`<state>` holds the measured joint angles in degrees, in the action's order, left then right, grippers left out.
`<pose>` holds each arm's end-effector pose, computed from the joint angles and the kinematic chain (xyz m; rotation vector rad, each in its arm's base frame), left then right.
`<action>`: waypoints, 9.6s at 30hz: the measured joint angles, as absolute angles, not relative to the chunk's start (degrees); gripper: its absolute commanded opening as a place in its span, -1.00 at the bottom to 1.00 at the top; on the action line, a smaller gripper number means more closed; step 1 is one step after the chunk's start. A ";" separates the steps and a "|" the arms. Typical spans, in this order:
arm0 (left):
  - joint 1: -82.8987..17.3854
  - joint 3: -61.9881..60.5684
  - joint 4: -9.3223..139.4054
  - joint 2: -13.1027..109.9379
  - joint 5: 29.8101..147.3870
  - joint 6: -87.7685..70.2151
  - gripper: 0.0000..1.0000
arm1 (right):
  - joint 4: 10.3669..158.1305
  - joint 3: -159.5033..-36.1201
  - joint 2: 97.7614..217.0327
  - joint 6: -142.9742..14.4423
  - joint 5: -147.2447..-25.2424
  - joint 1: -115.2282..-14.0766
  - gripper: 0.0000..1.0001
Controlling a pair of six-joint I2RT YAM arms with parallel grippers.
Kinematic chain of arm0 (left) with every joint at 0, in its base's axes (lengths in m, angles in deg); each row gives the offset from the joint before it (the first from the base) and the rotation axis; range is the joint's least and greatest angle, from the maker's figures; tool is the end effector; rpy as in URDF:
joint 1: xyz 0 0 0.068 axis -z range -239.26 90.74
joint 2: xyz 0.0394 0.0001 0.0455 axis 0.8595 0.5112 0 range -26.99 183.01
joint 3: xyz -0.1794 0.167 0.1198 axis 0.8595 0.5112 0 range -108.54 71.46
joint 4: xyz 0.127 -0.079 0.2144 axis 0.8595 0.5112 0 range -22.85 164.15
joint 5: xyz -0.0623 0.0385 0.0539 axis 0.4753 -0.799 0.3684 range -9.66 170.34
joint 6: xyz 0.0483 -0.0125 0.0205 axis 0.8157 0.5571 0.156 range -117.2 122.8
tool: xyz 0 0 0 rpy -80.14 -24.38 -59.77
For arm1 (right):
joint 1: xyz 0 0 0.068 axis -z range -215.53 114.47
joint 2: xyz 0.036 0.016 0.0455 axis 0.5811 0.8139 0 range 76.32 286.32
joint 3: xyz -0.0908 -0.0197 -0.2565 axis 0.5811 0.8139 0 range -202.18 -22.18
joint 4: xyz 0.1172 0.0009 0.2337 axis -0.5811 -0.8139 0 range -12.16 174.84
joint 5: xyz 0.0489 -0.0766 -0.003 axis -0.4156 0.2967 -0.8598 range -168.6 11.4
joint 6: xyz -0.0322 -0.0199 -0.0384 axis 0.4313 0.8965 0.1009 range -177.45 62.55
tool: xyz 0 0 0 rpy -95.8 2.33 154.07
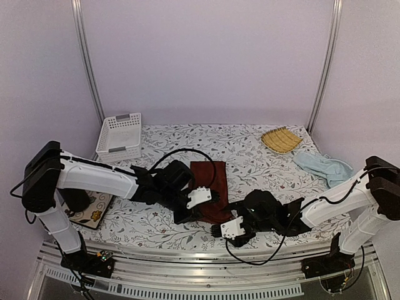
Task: Roll the towels
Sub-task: Pick up the towel from the center of the board, then roll the towel at the center of the board.
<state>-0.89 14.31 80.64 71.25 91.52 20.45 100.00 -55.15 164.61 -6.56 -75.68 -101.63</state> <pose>0.1751 -0.2975 0.1701 1.6518 1.9827 -0.5232 0.1169 0.2595 0.1394 -1.9231 1.2101 0.0823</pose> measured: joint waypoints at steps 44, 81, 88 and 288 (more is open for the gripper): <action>-6.18 17.24 81.36 70.05 93.27 22.59 -0.29 | 87.83 -69.84 173.20 -19.28 -91.36 -93.89 -0.95; -5.32 28.26 72.05 54.42 80.41 23.58 0.11 | 73.90 -85.40 185.55 -30.62 -105.13 -82.68 -0.94; -2.11 30.66 69.01 54.79 77.88 26.46 0.07 | 71.17 -87.50 187.91 -33.55 -105.87 -81.33 -0.95; 0.47 41.68 60.40 51.38 72.41 32.74 0.50 | 67.78 -88.09 188.87 -26.56 -113.69 -83.71 -0.70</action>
